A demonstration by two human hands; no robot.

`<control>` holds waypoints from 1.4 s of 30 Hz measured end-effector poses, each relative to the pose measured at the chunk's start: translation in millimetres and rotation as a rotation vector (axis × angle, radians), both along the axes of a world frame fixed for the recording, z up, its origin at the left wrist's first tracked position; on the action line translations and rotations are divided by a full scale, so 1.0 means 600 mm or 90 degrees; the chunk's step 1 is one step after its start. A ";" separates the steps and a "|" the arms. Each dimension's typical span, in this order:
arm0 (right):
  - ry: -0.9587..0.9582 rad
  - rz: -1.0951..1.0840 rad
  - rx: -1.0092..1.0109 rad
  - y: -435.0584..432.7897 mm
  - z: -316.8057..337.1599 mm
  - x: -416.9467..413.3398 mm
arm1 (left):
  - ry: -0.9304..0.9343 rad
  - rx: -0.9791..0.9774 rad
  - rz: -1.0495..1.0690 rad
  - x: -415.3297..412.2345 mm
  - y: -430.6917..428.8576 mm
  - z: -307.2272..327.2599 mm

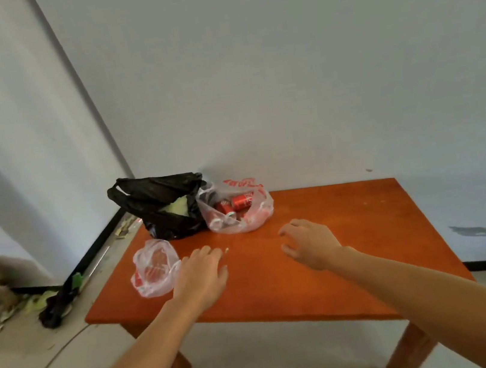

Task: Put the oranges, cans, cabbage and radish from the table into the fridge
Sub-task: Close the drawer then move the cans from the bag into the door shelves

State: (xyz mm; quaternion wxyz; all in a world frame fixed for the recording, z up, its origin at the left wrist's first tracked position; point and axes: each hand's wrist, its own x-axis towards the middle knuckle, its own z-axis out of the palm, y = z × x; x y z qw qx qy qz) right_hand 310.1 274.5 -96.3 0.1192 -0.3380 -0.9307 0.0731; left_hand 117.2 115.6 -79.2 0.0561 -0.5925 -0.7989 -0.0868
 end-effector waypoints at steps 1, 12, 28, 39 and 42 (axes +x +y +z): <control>-0.005 0.007 0.000 0.018 -0.002 -0.021 | -0.007 0.008 0.006 -0.022 0.017 0.005; -0.057 -0.030 -0.010 0.215 -0.073 -0.224 | -0.002 0.060 -0.054 -0.263 0.282 -0.003; -0.089 -0.075 -0.133 0.416 -0.198 -0.500 | 0.142 -0.252 -0.376 -0.476 0.649 -0.154; -0.409 0.023 -0.121 0.517 -0.367 -0.554 | 0.003 -0.321 -0.301 -0.515 0.765 -0.266; -0.411 0.069 -0.082 0.524 -0.362 -0.546 | -0.019 -0.336 -0.280 -0.513 0.811 -0.288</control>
